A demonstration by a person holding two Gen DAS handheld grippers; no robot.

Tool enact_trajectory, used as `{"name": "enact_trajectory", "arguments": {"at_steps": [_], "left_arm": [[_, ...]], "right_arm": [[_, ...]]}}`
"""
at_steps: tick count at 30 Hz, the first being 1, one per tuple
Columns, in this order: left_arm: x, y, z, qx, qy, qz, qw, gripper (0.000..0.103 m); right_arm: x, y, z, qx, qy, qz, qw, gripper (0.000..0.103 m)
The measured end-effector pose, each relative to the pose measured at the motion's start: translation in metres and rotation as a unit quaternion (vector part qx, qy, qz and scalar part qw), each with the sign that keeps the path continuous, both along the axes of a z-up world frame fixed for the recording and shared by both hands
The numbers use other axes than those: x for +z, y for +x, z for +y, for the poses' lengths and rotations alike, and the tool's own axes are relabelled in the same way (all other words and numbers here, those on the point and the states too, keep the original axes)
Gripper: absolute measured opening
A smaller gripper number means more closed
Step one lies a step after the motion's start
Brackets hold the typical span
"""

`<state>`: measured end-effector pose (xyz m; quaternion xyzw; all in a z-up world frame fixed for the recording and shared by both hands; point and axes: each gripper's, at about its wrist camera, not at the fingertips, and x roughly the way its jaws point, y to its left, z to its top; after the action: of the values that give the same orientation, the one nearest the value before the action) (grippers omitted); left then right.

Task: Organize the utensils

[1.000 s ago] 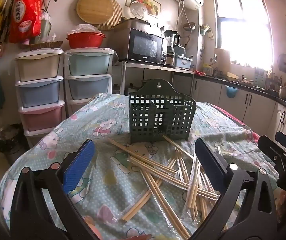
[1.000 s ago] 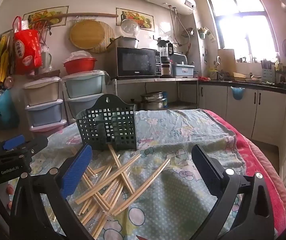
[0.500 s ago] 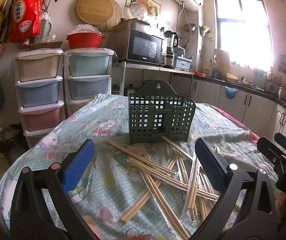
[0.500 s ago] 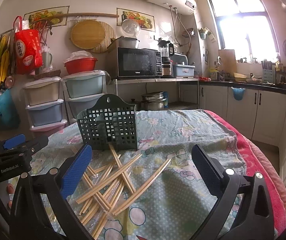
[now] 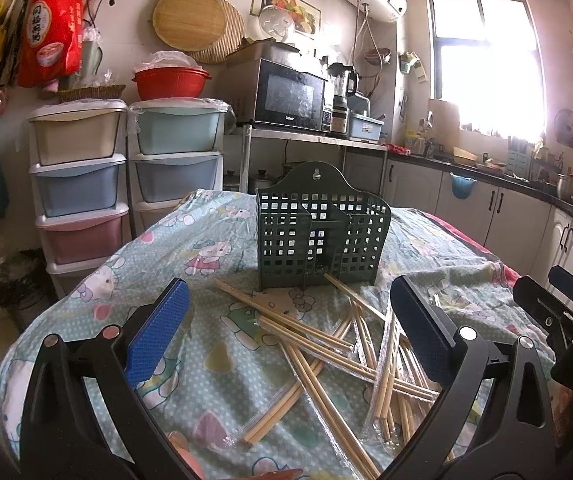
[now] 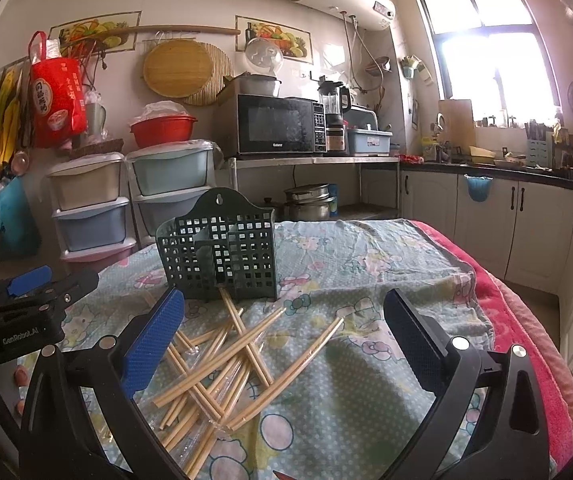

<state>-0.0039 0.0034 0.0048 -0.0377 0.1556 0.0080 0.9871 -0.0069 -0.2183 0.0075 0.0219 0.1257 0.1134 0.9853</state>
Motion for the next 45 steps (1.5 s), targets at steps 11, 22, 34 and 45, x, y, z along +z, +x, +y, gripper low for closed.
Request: {"name": "enact_trajectory", "arguments": {"at_steps": [11, 22, 34, 45], "left_arm": [[0.003, -0.001, 0.002, -0.001, -0.002, 0.000, 1.0000, 0.093], [0.012, 0.000, 0.003, 0.006, -0.004, -0.004, 1.0000, 0.093], [0.008, 0.017, 0.029, 0.037, -0.029, 0.022, 0.9987, 0.093], [0.011, 0.047, 0.058, 0.051, -0.046, 0.061, 0.9958, 0.093]], "right_arm": [[0.000, 0.000, 0.000, -0.001, 0.001, 0.000, 1.000, 0.097], [-0.001, 0.001, 0.000, 0.001, -0.001, 0.003, 1.000, 0.097], [0.001, 0.024, 0.019, 0.061, -0.026, 0.050, 0.997, 0.097], [0.010, 0.050, 0.042, 0.122, -0.052, 0.079, 0.988, 0.097]]}}
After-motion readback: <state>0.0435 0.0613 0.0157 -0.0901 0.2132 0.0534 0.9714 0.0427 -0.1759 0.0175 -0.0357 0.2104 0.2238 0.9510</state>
